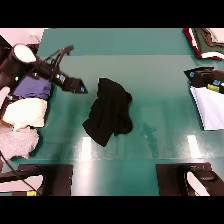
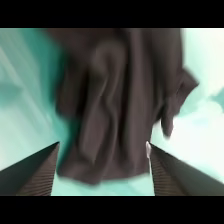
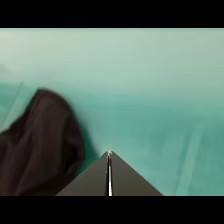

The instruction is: Fold the shirts.

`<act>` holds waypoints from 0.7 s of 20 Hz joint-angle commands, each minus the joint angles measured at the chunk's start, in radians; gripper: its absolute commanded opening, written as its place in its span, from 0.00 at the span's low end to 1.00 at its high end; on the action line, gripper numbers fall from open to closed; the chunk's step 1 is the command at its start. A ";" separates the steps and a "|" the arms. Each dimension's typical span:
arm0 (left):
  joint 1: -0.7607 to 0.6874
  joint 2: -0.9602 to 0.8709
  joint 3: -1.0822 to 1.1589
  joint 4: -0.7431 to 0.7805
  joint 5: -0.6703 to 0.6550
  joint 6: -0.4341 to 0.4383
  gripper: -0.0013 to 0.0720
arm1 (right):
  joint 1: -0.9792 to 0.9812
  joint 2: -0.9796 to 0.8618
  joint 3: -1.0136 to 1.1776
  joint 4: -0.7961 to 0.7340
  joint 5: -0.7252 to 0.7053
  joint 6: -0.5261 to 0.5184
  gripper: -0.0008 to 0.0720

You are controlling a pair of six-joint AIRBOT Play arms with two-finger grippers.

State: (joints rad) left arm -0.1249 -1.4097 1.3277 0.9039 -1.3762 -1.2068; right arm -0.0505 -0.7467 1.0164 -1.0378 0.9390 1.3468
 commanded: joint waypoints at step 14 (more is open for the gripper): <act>-0.110 0.085 -0.611 -0.161 0.322 0.098 0.31 | 0.132 -0.129 0.000 -0.002 0.029 -0.001 0.04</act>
State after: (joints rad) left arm -0.2081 -1.3258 0.7292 0.7586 -1.0813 -1.0973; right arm 0.0708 -0.8707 1.0168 -1.0389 0.9672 1.3464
